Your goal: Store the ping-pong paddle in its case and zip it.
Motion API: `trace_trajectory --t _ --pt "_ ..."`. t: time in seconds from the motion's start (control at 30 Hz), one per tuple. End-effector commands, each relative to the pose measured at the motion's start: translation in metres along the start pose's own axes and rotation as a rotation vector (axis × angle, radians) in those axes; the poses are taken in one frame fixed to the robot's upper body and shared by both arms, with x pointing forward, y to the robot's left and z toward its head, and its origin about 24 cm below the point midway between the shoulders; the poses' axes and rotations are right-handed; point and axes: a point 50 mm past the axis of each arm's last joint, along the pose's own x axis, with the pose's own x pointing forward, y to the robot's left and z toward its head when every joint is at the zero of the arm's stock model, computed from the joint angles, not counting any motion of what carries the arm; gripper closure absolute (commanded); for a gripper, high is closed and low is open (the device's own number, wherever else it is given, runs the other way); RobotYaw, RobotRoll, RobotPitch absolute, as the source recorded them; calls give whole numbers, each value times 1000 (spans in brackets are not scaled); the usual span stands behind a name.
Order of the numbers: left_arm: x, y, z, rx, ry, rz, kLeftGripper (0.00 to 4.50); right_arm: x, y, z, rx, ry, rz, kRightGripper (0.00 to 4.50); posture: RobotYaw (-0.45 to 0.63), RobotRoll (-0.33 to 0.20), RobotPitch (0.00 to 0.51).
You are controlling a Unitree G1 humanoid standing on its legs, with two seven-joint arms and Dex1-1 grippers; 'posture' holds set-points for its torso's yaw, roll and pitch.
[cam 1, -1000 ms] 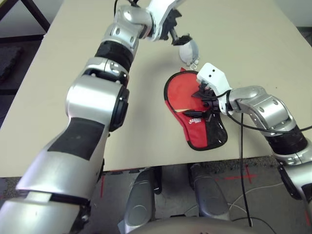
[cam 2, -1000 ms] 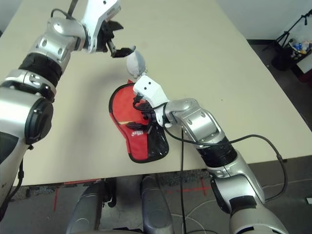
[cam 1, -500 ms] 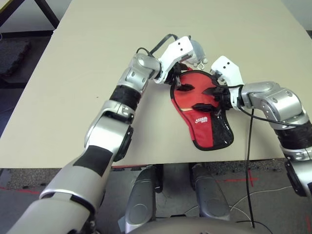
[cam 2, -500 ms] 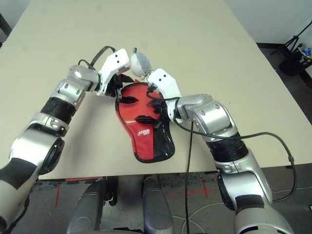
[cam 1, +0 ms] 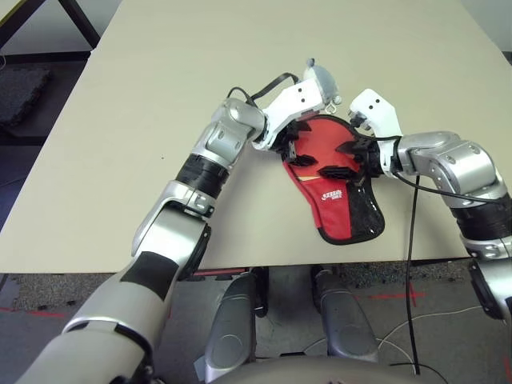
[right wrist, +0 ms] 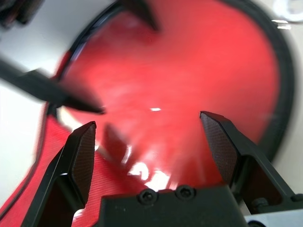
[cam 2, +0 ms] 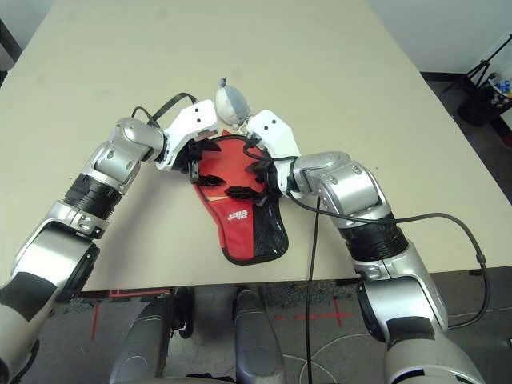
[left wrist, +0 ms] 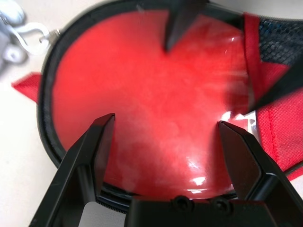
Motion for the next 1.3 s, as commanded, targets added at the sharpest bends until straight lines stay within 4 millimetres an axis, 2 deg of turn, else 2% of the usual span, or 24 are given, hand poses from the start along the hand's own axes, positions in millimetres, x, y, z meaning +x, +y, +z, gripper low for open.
trace_trajectory --t 0.03,0.13,0.3,0.5,0.8,1.03,1.3 --pt "9 -1 -14 -37 80 15 48 -6 -6 16 52 -65 -38 0 -150 0 241" --pt "11 1 -15 -49 84 27 48 -10 -10 31 70 -113 -92 0 -147 0 242" --pt "16 2 -10 -49 76 23 48 -13 -22 65 73 -275 -319 0 -151 0 240" --pt "21 -1 -7 -43 72 7 48 10 -18 89 21 -359 -382 0 -154 0 231" --pt "26 -4 -2 -28 66 -9 48 49 -16 102 -62 -354 -387 0 -148 0 227" --pt "26 -6 -1 -20 65 -17 48 59 -27 109 -127 -358 -471 0 -138 0 228" --pt "26 -6 0 -22 64 -16 48 60 -37 110 -126 -344 -560 0 -120 0 226"
